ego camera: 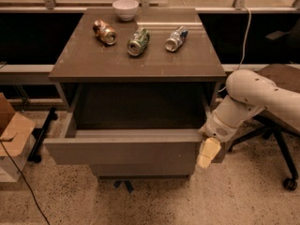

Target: Open top drawer

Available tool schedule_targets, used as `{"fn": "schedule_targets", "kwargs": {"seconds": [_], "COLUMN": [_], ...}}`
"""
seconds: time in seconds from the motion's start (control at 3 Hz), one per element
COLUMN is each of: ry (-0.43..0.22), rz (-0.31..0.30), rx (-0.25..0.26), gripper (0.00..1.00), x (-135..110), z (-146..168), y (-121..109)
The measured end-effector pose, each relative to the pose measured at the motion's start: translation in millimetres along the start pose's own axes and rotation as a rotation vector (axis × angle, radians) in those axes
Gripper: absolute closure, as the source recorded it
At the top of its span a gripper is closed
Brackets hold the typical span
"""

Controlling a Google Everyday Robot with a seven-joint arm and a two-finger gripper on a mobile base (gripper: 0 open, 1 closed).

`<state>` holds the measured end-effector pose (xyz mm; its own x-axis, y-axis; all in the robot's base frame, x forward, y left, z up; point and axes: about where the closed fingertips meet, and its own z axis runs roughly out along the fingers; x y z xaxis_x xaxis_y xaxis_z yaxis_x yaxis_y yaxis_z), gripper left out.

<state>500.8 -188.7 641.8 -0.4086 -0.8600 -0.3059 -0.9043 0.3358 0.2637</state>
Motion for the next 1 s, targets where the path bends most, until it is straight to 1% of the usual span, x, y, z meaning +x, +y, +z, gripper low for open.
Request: {"fn": "schedule_targets", "kwargs": {"seconds": [1.0], "ry": [0.0], "rz": [0.0], "rx": [0.0], "gripper": [0.0], "x": [-1.7], "z": [0.7], "y": [0.6]}}
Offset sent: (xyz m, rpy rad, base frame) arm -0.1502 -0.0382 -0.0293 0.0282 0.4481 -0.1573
